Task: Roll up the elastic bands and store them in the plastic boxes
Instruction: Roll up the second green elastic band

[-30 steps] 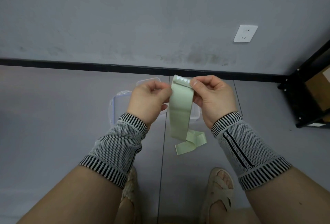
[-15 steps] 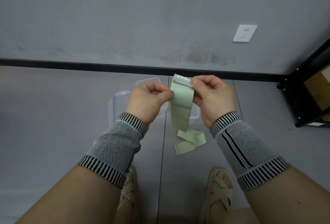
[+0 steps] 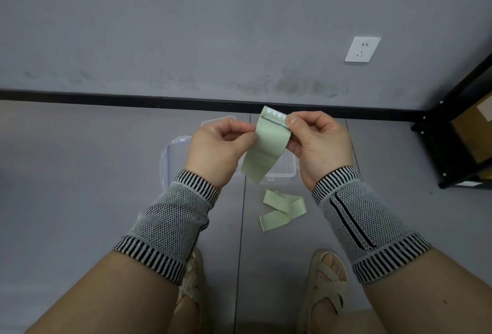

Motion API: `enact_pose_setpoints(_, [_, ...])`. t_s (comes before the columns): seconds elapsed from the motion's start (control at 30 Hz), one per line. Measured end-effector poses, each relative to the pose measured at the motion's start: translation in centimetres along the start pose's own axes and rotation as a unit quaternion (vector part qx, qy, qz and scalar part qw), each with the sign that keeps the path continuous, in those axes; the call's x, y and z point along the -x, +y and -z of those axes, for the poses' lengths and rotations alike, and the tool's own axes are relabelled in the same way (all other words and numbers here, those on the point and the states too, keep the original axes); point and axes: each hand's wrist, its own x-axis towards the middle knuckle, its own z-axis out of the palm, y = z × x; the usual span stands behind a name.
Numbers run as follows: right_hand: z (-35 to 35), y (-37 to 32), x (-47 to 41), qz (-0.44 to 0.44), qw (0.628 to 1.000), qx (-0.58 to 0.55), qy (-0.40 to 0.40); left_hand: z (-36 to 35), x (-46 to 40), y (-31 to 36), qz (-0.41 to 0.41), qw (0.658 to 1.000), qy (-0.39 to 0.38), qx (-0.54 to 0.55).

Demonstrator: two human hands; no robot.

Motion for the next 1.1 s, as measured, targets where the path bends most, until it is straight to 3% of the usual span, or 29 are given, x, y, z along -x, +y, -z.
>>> enact_pose_setpoints(0.23, [0.1,-0.1,-0.1,0.003,1.000,-0.008,0.022,-0.2,0.2,0.0,-0.011,1.000,-0.005,-0.028])
enact_pose_setpoints(0.5, [-0.2,0.0,0.1,-0.008,0.999,-0.035,0.000,-0.3,0.1,0.1,0.009,0.999,-0.023,0.023])
enact_pose_setpoints(0.77, [-0.2,0.0,0.2,-0.002,0.999,-0.036,-0.015,-0.2,-0.1,0.1,0.035,0.999,-0.026,0.009])
enact_pose_setpoints(0.87, [-0.2,0.0,0.3,0.017,1.000,-0.006,-0.023,0.0,-0.3,0.4,0.044,0.999,-0.018,0.027])
enact_pose_setpoints(1.1, [-0.2,0.1,0.7,0.113,0.976,0.176,-0.058,0.8,-0.6,0.7,0.034,0.999,0.001,0.035])
